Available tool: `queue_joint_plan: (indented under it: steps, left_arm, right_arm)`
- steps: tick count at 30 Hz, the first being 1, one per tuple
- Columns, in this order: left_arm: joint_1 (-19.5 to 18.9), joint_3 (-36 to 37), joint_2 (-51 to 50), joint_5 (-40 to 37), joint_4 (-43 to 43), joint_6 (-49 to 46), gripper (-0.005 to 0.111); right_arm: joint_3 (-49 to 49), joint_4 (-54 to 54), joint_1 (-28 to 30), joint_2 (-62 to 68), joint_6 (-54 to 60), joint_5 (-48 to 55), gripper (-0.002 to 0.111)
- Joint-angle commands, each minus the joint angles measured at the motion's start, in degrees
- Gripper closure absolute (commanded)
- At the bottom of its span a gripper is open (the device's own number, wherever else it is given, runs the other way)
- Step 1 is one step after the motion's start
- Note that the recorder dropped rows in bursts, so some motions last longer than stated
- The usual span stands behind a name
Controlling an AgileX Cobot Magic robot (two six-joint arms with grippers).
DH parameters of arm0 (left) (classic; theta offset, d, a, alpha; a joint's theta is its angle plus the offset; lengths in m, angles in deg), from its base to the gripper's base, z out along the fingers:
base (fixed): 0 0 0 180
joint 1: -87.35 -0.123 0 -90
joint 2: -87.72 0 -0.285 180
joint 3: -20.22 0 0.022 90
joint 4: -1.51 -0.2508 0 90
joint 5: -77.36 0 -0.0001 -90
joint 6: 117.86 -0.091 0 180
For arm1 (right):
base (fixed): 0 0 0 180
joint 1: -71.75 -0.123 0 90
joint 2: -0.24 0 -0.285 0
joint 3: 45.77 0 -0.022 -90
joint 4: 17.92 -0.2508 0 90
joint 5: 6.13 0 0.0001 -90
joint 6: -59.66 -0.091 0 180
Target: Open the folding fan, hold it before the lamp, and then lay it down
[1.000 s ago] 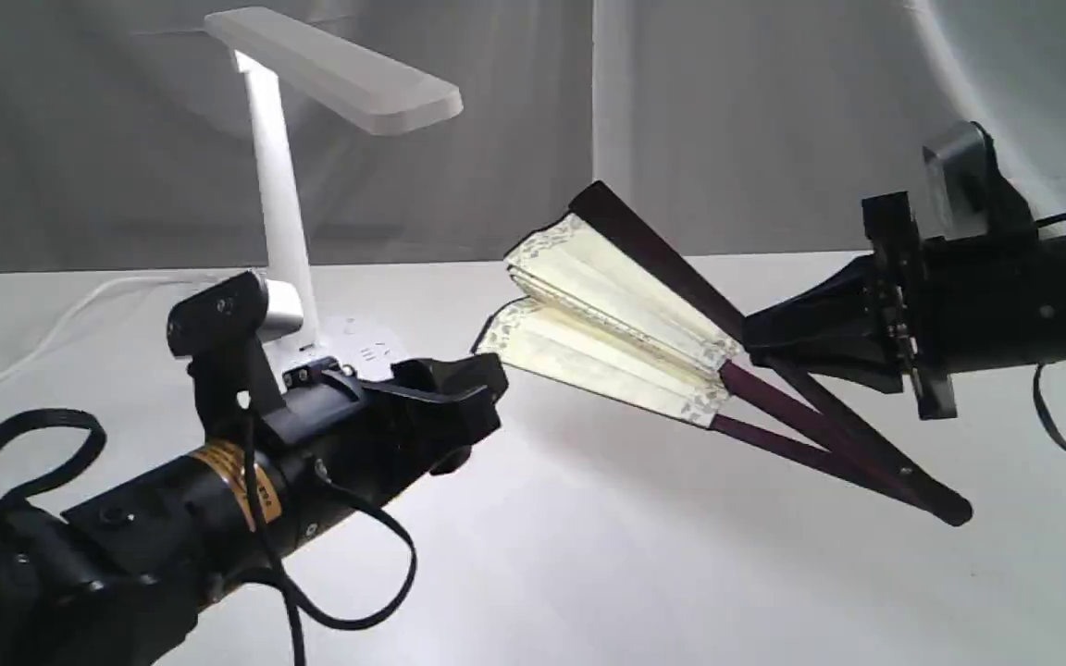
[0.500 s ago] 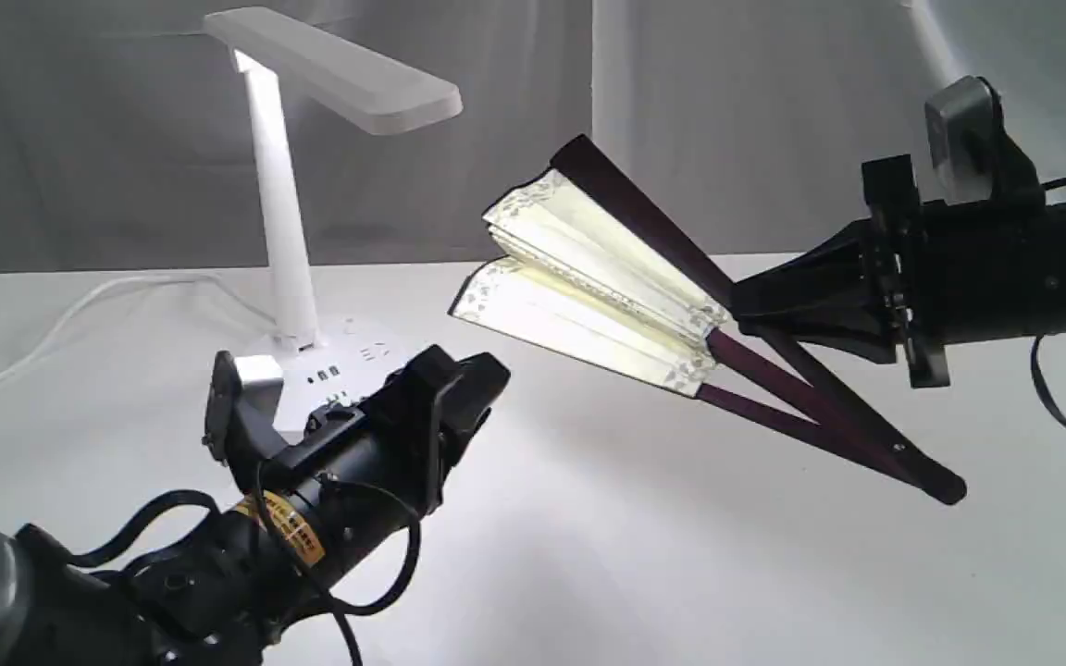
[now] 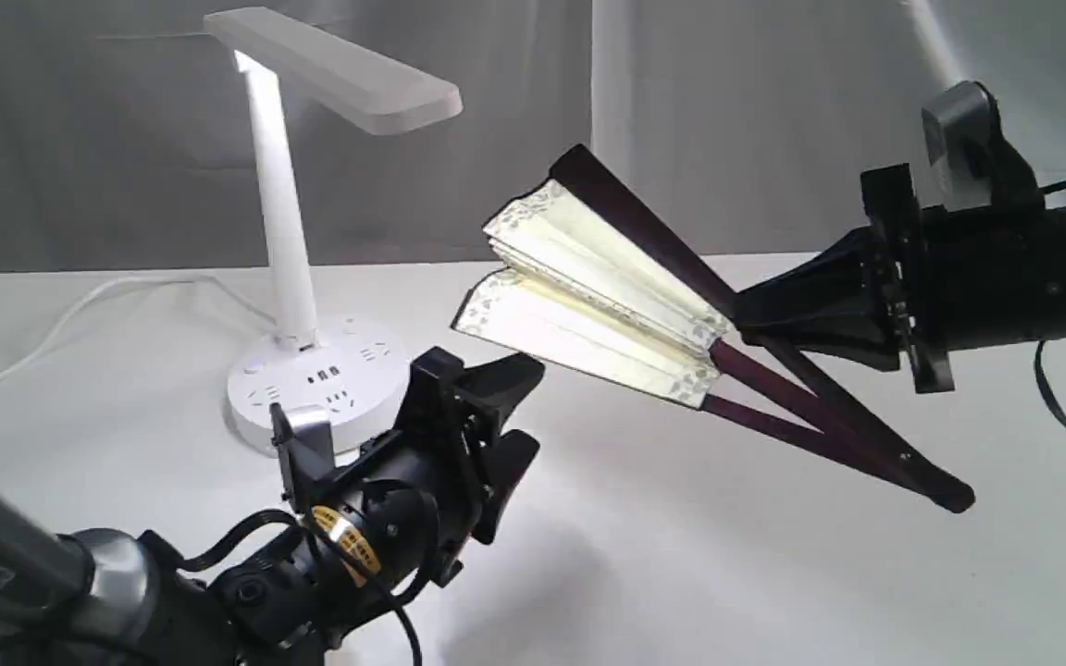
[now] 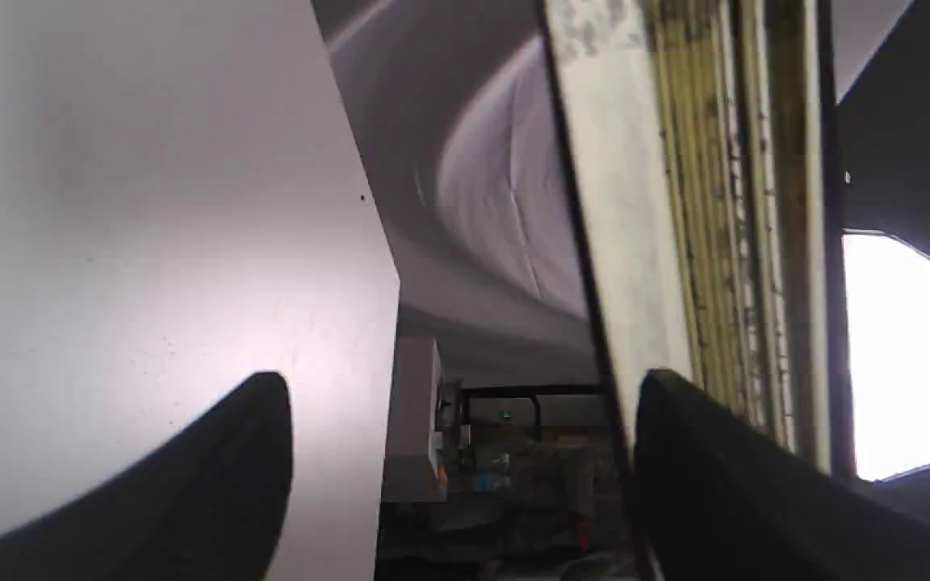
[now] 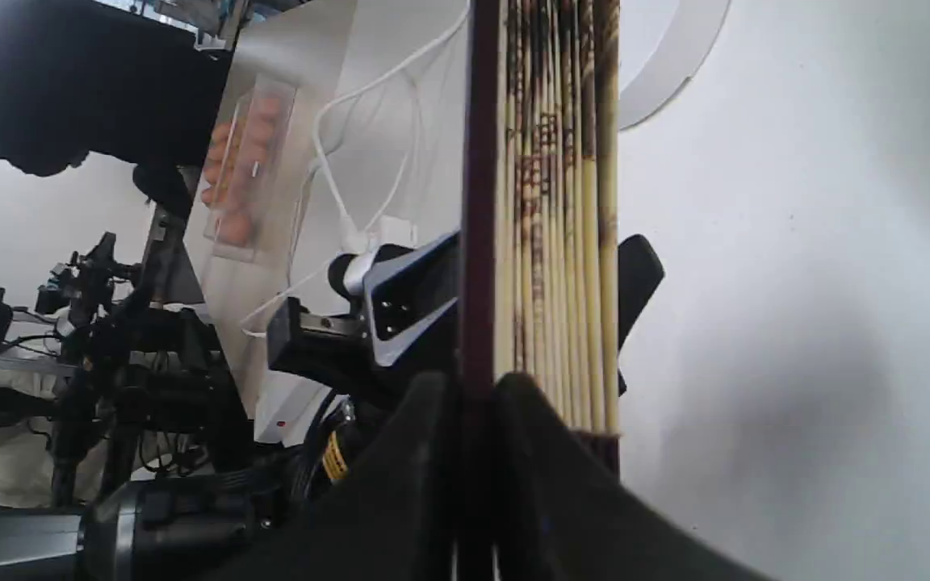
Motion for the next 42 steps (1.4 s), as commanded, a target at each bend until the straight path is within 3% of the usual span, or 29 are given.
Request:
queue_joint_plan:
  steps: [1,18,42]
  left_arm:
    - [-0.1,-0.48,0.02,0.93,-0.7,0.94,0.045]
    - [-2.54,-0.5,0.14,0.93,-4.11,12.65,0.045]
    - [-2.54,-7.17,1.09,0.93,-2.94,8.22,0.046]
  right_arm:
    - [0.3,0.17,-0.05,-0.7,0.36,0.6,0.108]
    - [0.3,-1.38,-0.05,-0.7,1.88,0.6,0.108]
    - [0.3,-1.92,-4.03,-0.7,1.8,0.6,0.108]
